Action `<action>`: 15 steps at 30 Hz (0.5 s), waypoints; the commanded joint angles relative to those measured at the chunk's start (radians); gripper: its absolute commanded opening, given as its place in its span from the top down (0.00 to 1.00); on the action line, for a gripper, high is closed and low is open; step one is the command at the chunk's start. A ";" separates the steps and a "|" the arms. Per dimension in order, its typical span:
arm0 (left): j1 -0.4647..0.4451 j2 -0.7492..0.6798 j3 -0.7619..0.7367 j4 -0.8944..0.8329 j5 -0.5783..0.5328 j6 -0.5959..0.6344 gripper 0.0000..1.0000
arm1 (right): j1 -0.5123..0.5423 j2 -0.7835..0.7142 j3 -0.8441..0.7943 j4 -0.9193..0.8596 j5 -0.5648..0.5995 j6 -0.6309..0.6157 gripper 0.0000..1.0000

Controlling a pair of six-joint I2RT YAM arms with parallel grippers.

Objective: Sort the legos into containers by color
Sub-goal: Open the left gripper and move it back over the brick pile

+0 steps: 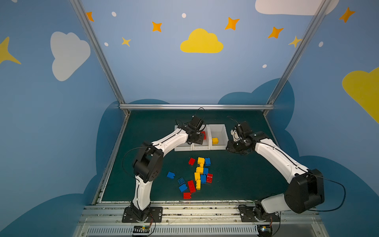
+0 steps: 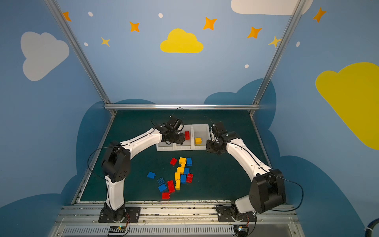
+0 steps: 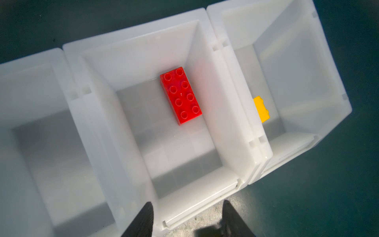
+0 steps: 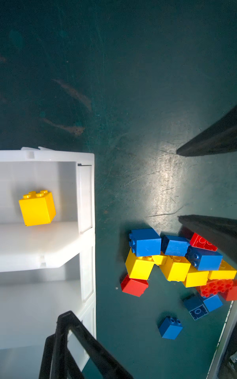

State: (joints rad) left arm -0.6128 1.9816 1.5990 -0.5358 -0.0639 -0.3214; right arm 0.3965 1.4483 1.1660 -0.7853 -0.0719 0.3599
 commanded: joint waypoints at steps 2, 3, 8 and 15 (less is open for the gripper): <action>0.006 -0.099 -0.061 0.012 -0.012 -0.015 0.45 | 0.006 -0.011 -0.014 -0.012 -0.005 0.003 0.53; 0.005 -0.125 -0.083 0.012 -0.020 -0.019 0.44 | 0.006 -0.009 -0.010 -0.014 -0.005 0.002 0.53; 0.007 -0.282 -0.242 -0.017 -0.071 -0.050 0.43 | 0.010 0.020 0.014 -0.006 -0.024 0.002 0.53; 0.007 -0.514 -0.477 -0.119 -0.169 -0.144 0.42 | 0.041 0.078 0.042 0.003 -0.043 -0.002 0.53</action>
State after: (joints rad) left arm -0.6086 1.5211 1.1809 -0.5724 -0.1795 -0.4095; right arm 0.4236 1.5055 1.1706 -0.7822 -0.0978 0.3599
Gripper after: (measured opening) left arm 0.581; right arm 0.474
